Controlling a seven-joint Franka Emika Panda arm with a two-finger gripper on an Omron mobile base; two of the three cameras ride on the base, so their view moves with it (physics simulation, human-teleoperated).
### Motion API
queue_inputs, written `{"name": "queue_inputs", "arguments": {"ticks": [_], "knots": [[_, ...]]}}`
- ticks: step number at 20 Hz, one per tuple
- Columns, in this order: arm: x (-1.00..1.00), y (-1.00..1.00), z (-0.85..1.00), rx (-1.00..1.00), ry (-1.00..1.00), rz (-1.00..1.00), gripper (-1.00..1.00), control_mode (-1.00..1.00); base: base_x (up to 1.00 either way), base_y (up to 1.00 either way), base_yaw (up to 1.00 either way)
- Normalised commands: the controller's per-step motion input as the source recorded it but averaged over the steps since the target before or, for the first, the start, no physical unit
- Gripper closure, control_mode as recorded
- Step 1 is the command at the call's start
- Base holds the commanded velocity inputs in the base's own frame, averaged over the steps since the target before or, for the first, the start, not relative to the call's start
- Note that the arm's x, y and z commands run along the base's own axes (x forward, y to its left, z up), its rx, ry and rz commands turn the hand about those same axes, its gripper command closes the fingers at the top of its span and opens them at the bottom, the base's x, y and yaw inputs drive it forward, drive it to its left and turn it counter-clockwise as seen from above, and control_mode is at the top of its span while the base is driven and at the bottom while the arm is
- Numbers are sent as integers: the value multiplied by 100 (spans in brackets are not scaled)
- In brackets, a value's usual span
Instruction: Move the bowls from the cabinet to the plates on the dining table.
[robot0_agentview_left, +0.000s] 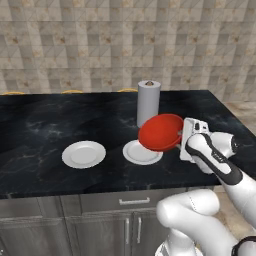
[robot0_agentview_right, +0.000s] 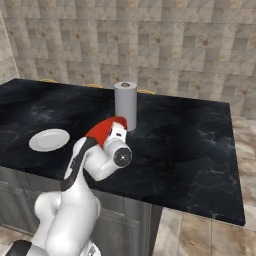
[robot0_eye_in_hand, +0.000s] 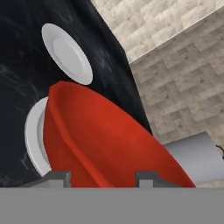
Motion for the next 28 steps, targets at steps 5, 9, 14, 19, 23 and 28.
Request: {"name": "queue_inputs", "arguments": {"ticks": [5, 9, 14, 19, 23, 28], "knots": [[24, 1, -23, 0, 0, 6, 100, -100, 0, 0, 0], [0, 0, -17, 3, 0, 13, 100, -100, 0, 0, 0], [0, 0, -15, 2, 0, 17, 100, -100, 0, 0, 0], [47, 0, -15, 2, 0, 9, 100, -100, 0, 0, 0], [64, 0, -18, 0, 0, 6, 100, -100, 0, 0, 0], [48, 0, -18, 0, 0, 5, 100, -100, 0, 0, 0]]}}
